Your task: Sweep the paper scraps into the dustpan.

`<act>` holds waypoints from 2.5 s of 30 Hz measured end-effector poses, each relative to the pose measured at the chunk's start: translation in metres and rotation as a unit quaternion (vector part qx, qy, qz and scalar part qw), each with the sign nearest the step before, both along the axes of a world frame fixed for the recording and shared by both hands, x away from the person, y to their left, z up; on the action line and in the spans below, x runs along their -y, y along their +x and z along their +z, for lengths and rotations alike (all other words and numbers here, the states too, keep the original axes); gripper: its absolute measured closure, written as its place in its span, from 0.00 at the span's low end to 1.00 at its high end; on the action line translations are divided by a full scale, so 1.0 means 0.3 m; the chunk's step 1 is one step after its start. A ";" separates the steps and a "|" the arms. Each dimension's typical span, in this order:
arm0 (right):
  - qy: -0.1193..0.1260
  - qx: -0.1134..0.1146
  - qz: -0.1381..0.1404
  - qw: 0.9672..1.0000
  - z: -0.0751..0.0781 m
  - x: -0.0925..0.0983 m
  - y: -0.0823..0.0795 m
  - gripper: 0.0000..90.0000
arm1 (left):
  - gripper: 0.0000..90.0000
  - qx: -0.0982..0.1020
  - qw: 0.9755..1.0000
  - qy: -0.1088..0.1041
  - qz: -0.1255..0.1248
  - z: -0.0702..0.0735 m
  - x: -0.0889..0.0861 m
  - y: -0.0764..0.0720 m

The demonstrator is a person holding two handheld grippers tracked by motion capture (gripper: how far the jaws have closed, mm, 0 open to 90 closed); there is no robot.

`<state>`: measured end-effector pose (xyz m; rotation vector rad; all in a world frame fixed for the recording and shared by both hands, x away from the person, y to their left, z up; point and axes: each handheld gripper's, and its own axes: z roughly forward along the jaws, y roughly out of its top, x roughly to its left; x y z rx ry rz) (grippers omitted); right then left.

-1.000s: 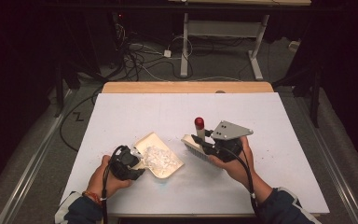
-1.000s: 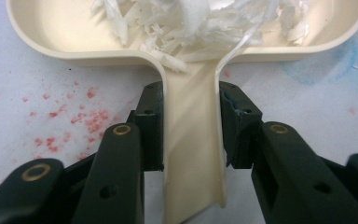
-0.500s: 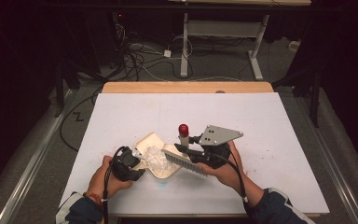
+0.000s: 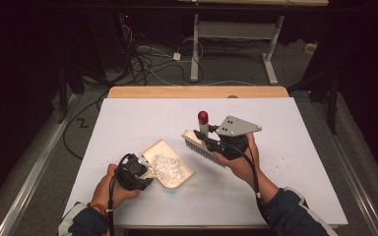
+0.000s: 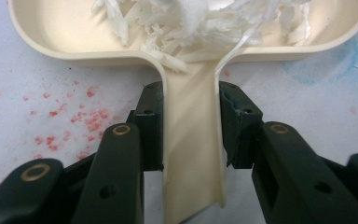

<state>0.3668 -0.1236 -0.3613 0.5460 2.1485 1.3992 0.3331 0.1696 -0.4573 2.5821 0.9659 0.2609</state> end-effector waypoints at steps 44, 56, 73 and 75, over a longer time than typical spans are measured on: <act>0.023 -0.016 0.063 0.998 -0.002 -0.007 -0.074 0.78 | 0.70 -0.001 1.000 -0.005 0.008 -0.005 0.004 0.004; 0.019 -0.014 0.037 0.999 0.051 0.199 -0.125 0.78 | 0.70 0.005 1.000 -0.013 0.027 -0.006 -0.014 0.007; 0.018 -0.031 -0.022 0.999 0.068 0.438 -0.176 0.78 | 0.70 0.011 0.999 -0.021 0.035 0.002 -0.035 0.012; 0.016 -0.034 -0.024 0.999 0.064 0.456 -0.182 0.78 | 0.70 0.009 0.999 -0.023 0.036 0.000 -0.038 0.014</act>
